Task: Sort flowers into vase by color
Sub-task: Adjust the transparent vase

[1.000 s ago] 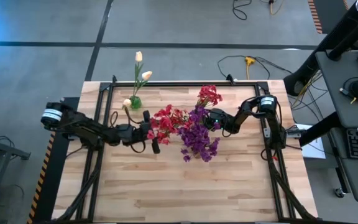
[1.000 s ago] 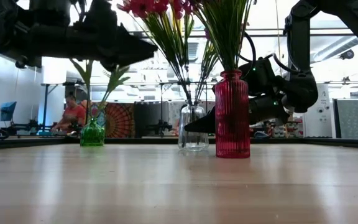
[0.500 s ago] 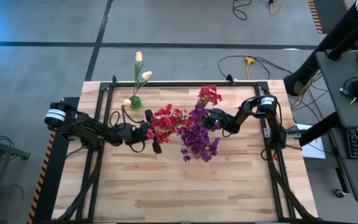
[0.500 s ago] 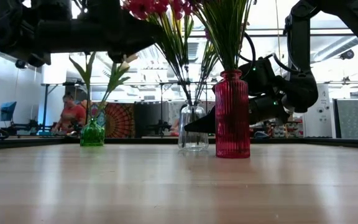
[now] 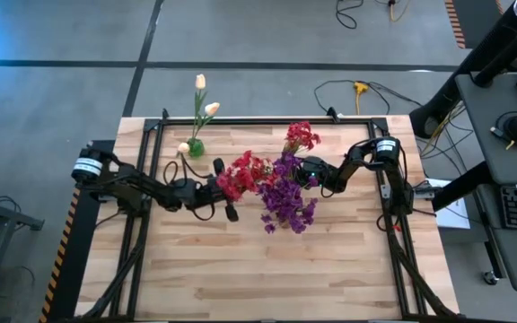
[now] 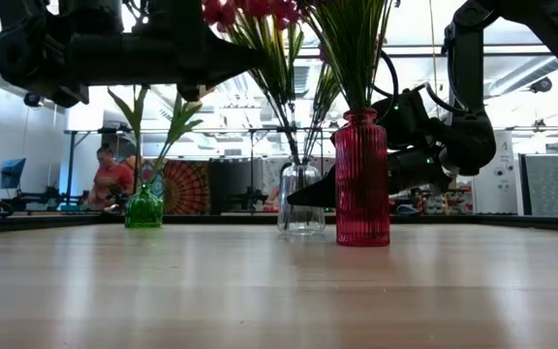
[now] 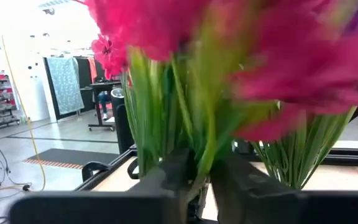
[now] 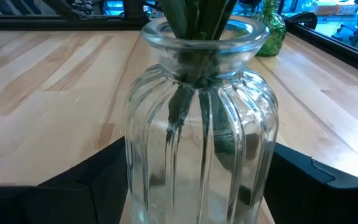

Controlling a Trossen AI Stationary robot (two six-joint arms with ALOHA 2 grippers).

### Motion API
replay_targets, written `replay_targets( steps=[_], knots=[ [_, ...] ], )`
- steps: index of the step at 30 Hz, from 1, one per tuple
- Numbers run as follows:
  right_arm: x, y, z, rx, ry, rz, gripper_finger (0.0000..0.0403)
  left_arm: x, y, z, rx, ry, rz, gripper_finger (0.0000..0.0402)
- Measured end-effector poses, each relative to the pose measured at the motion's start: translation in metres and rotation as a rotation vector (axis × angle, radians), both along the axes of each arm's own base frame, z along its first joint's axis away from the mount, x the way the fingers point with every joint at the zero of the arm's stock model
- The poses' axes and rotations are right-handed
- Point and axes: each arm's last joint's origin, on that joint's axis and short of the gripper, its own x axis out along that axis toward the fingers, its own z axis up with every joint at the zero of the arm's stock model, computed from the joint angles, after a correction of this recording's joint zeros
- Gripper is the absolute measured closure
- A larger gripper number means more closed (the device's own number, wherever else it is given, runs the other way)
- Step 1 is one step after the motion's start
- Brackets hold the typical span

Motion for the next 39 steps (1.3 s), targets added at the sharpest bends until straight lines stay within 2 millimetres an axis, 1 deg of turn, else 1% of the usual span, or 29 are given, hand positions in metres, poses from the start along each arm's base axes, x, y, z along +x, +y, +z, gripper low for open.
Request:
replay_targets(
  steps=[2,4,10,19,27,31,35,39],
  knots=[
    [0.0,0.0,0.0,0.0,0.0,0.0,0.0118,0.002,0.0,-0.001,0.0,0.004,0.001,0.0384],
    [0.0,0.0,0.0,0.001,0.0,0.0,0.0117,0.005,0.0,-0.003,0.001,0.011,0.002,0.0395],
    [0.0,0.0,0.0,0.001,0.001,0.0,0.0119,0.013,0.0,-0.007,0.004,0.028,0.03,0.0396],
    [0.0,0.0,0.0,0.006,0.001,0.0,0.0119,0.016,0.005,-0.015,0.006,0.057,0.054,0.04],
    [0.0,0.0,0.0,0.009,0.001,-0.007,0.0115,0.019,0.007,-0.019,0.011,0.068,0.061,0.0398],
    [0.0,0.0,0.0,0.01,0.0,-0.008,0.0114,0.018,0.006,-0.021,0.035,0.097,0.063,0.037],
    [0.0,0.0,0.0,0.011,0.0,-0.007,0.0112,0.018,0.005,-0.023,0.047,0.122,0.065,0.0321],
    [0.0,0.0,0.001,0.025,0.002,-0.011,0.0097,0.018,0.006,-0.024,0.047,0.128,0.07,0.0266]
  ],
)
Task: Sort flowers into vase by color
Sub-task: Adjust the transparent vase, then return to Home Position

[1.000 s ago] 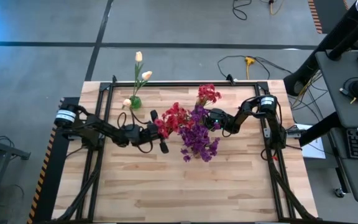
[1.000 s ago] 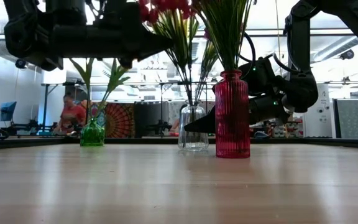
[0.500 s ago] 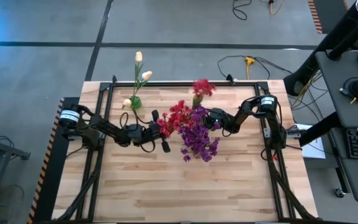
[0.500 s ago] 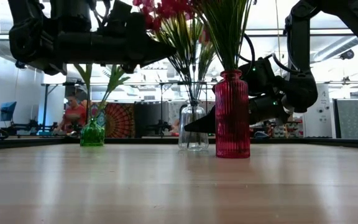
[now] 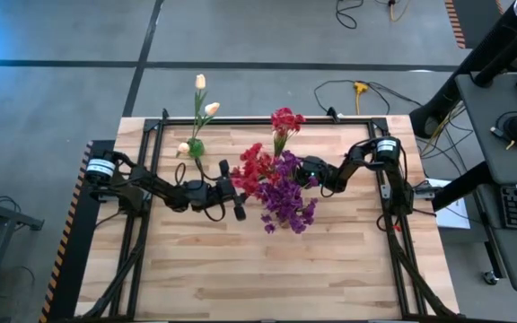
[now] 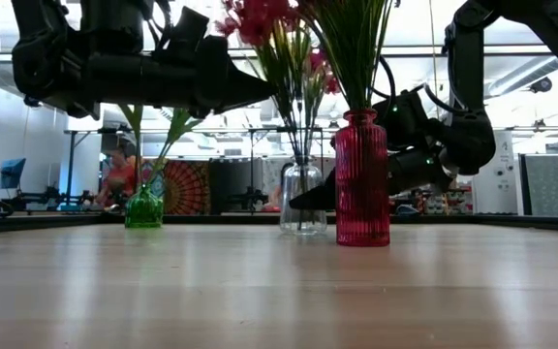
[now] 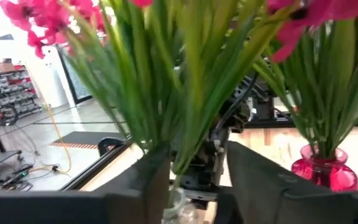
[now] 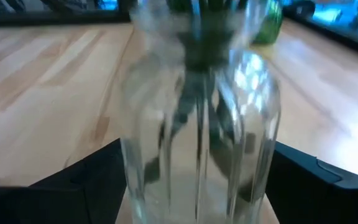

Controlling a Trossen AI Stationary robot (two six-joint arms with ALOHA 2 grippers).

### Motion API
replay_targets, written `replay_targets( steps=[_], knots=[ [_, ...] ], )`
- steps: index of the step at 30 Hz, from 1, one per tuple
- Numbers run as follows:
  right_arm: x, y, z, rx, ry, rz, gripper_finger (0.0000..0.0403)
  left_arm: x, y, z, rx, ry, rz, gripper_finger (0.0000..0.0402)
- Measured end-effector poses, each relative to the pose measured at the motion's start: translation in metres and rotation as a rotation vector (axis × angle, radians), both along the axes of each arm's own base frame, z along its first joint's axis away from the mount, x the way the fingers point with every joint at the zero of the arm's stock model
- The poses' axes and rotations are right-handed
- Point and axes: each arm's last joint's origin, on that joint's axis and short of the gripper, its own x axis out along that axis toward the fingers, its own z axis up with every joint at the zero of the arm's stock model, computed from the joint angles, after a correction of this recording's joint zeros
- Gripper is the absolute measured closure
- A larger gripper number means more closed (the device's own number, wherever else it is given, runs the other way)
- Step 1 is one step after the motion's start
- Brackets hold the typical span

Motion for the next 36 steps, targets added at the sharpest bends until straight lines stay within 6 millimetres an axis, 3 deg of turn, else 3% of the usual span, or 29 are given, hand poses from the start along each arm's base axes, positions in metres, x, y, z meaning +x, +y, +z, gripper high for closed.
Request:
replay_targets(
  steps=[6,12,29,36],
  knots=[
    [-0.003,0.001,0.003,0.018,0.021,-0.003,0.0073,-0.004,0.001,-0.003,-0.002,0.012,0.04,0.0198],
    [-0.004,0.001,0.012,0.014,0.02,-0.002,0.0065,-0.005,0.001,-0.004,-0.002,0.015,0.042,0.0164],
    [-0.019,0.006,0.037,-0.023,0.1,0.016,0.0067,-0.019,-0.01,-0.004,-0.011,0.028,0.048,0.0158],
    [-0.031,0.009,0.052,-0.045,0.142,0.026,0.0062,-0.053,-0.018,0.007,-0.034,0.001,-0.071,0.016]
  ],
)
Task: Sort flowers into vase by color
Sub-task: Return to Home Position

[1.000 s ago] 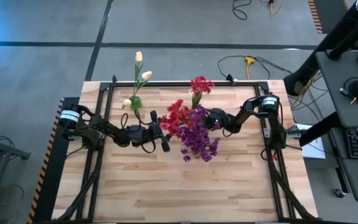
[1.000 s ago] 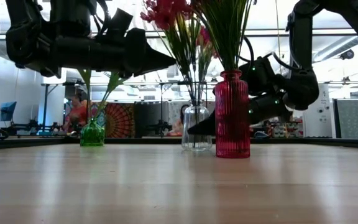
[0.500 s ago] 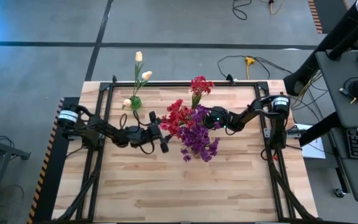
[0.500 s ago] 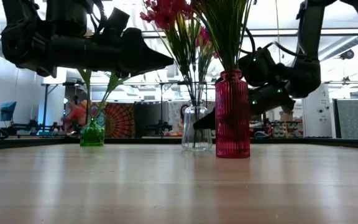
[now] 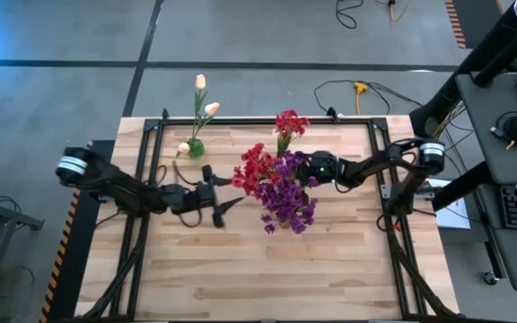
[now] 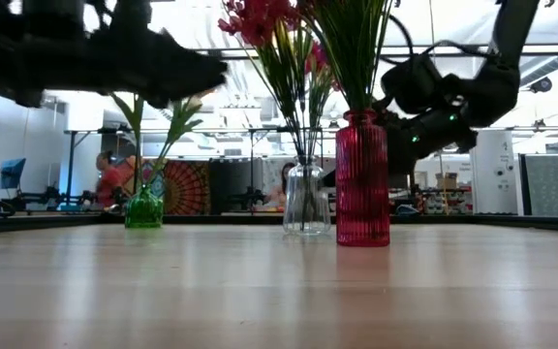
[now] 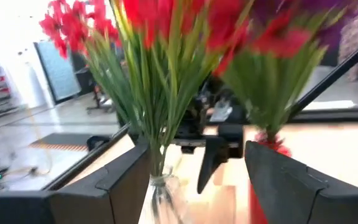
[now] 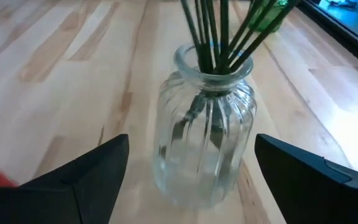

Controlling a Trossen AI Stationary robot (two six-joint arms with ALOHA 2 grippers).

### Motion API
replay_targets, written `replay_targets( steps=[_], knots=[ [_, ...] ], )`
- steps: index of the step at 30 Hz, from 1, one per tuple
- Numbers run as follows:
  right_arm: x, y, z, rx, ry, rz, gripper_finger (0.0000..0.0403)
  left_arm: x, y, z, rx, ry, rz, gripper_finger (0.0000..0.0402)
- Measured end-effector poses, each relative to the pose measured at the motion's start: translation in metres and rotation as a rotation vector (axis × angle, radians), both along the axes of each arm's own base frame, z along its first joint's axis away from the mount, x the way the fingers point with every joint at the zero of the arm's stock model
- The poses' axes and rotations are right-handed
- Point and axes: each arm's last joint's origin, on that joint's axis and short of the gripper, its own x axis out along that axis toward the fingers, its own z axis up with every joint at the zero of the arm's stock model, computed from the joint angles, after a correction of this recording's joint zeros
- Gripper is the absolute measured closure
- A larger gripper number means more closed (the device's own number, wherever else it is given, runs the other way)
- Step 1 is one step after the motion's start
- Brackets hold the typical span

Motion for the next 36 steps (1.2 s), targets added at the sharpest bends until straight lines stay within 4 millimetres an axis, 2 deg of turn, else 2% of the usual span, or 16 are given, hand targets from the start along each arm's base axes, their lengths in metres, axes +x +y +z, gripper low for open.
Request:
replay_targets(
  steps=[5,13,20,23,31,36],
  knots=[
    [-0.013,-0.002,0.014,-0.049,-0.029,-0.033,0.0062,-0.034,0.002,0.012,0.003,-0.074,-0.046,0.016],
    [-0.035,-0.013,0.029,-0.088,-0.011,-0.121,0.0062,-0.072,0.01,0.012,0.003,-0.087,-0.043,0.0161],
    [-0.068,-0.012,0.04,-0.107,-0.075,-0.173,0.0062,-0.084,0.013,0.014,0.022,-0.041,-0.025,0.0161],
    [-0.083,-0.006,0.046,-0.109,-0.13,-0.183,0.0062,-0.089,0.014,0.025,0.046,-0.092,-0.019,0.0161],
    [-0.112,0.009,0.059,-0.089,-0.277,-0.131,0.0062,-0.103,0.016,0.052,0.11,-0.071,-0.011,0.0166],
    [-0.127,0.017,0.063,-0.085,-0.355,-0.105,0.0062,-0.116,0.018,0.055,0.074,0.014,-0.042,0.0181]
  ],
)
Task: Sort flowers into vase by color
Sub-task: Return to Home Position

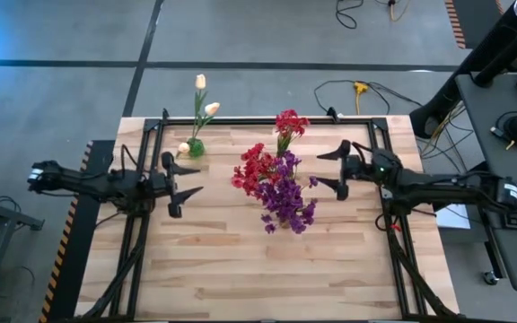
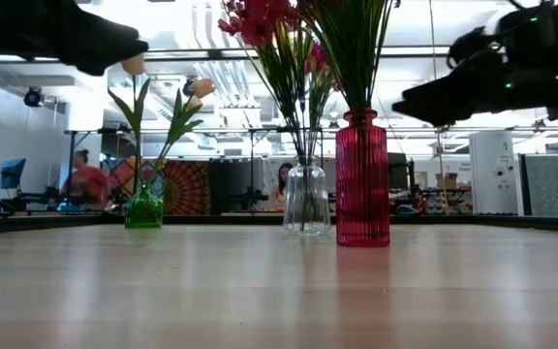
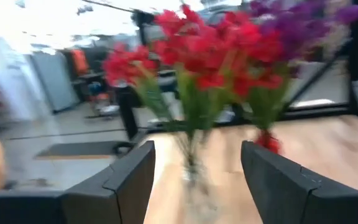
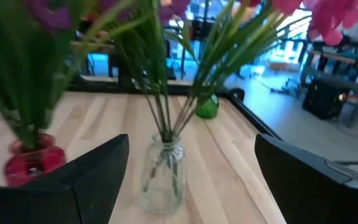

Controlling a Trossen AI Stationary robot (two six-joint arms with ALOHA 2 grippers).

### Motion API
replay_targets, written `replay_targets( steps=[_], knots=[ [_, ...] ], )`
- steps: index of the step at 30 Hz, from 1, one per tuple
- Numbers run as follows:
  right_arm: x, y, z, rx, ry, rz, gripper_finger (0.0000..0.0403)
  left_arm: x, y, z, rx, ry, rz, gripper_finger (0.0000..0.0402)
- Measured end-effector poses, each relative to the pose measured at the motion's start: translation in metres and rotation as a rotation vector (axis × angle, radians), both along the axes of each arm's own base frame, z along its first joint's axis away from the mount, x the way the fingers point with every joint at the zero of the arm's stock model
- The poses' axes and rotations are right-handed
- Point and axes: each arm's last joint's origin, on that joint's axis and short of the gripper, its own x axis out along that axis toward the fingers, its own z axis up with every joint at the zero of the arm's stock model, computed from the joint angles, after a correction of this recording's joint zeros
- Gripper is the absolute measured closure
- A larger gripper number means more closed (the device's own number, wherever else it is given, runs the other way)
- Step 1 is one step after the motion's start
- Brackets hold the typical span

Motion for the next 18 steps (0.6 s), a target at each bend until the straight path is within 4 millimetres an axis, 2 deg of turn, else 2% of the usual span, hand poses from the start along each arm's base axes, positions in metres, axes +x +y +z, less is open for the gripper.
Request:
replay_targets(
  steps=[7,14,18],
  knots=[
    [-0.022,0.01,-0.009,0.005,-0.129,0.011,0.0062,-0.014,-0.002,-0.013,-0.074,-0.031,-0.172,0.0201],
    [-0.025,0.015,-0.002,0.021,-0.2,0.124,0.0062,-0.019,-0.001,-0.045,-0.078,-0.122,-0.181,0.0219],
    [-0.026,0.017,0.0,0.034,-0.221,0.171,0.0062,-0.021,-0.002,-0.045,-0.08,-0.12,-0.205,0.0225]
  ],
)
